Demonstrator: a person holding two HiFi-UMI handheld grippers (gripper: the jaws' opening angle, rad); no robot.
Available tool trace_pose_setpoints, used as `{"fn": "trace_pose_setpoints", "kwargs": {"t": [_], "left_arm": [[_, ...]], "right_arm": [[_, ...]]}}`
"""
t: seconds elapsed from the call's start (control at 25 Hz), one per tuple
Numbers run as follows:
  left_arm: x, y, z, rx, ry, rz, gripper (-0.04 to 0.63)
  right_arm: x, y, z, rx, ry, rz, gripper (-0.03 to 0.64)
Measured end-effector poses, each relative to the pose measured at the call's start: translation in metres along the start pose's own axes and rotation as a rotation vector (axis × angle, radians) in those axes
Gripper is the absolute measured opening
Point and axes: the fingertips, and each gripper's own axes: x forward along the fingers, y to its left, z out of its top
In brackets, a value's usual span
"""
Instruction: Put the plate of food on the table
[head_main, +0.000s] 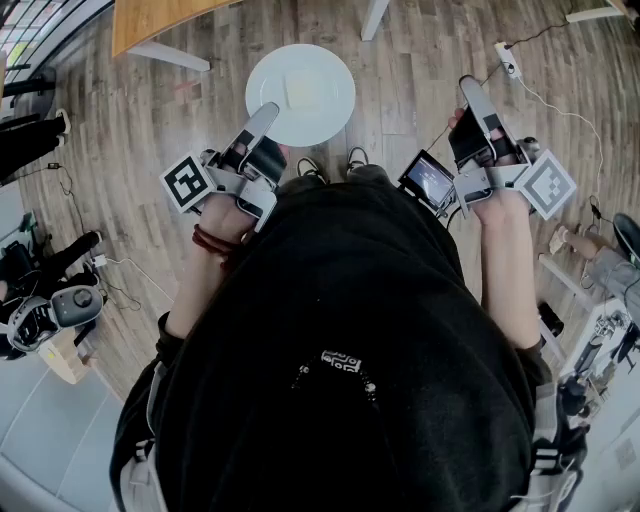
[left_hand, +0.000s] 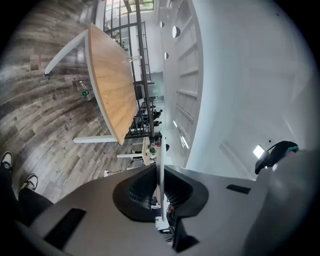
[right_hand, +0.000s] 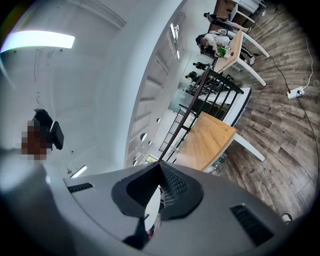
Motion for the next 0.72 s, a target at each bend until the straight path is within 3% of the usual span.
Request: {"fn": "trace_pose_setpoints", "kwargs": {"t": [0.4, 0.52, 0.72], "left_arm": [[0.002, -0.001, 0.003, 0.002, -0.014, -0.002, 0.026], [-0.001, 0.003, 0.001, 0.003, -0.024, 0.009, 0.026], [0.002, 0.01, -0.004, 0.003, -0.051, 0.026, 0.026]], "right_arm": [[0.007, 0.002, -0.027, 0.004, -0.006, -0.007, 0.017], [0.016, 0.018, -0.063, -0.008, -0.015, 0.026, 0.017], [0.049, 0.026, -0.141, 0.109, 0.161, 0.11, 0.017]]}}
